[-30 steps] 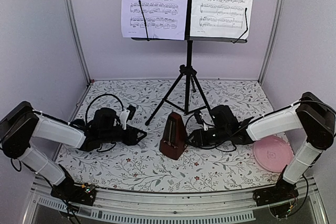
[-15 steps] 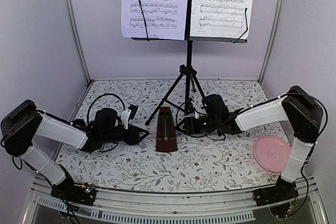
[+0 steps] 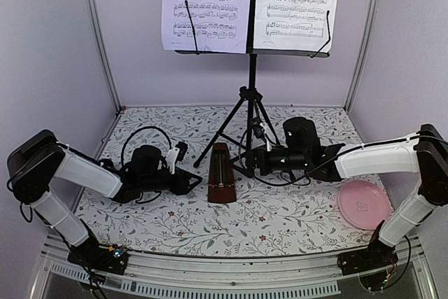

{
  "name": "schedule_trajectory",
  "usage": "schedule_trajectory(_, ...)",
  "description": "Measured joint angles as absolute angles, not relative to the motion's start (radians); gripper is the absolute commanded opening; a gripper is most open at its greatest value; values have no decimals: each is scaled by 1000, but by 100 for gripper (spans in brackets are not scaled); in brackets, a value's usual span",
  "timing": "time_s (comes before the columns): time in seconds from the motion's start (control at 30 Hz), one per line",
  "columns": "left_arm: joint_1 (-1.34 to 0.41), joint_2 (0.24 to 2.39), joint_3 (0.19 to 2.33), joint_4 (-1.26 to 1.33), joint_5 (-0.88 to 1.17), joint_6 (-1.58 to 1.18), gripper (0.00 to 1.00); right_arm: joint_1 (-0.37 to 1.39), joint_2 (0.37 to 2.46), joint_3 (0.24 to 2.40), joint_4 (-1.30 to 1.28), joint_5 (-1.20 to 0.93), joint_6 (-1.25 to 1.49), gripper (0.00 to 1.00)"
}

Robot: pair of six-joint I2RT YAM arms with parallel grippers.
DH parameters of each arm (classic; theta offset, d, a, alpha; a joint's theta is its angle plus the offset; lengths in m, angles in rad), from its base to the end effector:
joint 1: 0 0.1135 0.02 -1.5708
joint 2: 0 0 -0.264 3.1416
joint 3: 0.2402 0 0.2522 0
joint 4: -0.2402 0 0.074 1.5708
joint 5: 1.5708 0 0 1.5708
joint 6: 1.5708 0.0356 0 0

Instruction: Set up the instrument practice props

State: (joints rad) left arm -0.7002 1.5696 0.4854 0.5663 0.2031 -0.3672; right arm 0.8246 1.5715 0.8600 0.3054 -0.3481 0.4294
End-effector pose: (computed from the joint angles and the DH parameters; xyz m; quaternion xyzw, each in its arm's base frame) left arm 0.2109 -0.1871 0.1351 0.1928 0.8398 -0.3298 0.3858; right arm 0.2243 0.2606 0.2205 -0.2549 0.7879 0.4349 0.3538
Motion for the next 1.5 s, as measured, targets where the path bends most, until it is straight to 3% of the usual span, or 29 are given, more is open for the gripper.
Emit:
schedule_trajectory(0.2, -701, 1584, 500, 572, 211, -367, 52, 914, 1592, 960, 231, -245, 430, 98)
schedule_trajectory(0.53, -702, 1584, 512, 573, 221, -367, 51, 978, 1695, 1069, 146, -38, 459, 86)
schedule_trajectory(1.1, -704, 1584, 524, 570, 220, -367, 50, 1001, 1723, 1088, 84, 72, 482, 39)
schedule_trajectory(1.27, -704, 1584, 525, 570, 220, -367, 50, 1002, 1709, 1063, 87, 73, 482, 42)
schedule_trajectory(1.5, -704, 1584, 525, 567, 220, -367, 51, 1000, 1687, 1021, 98, 57, 479, 72)
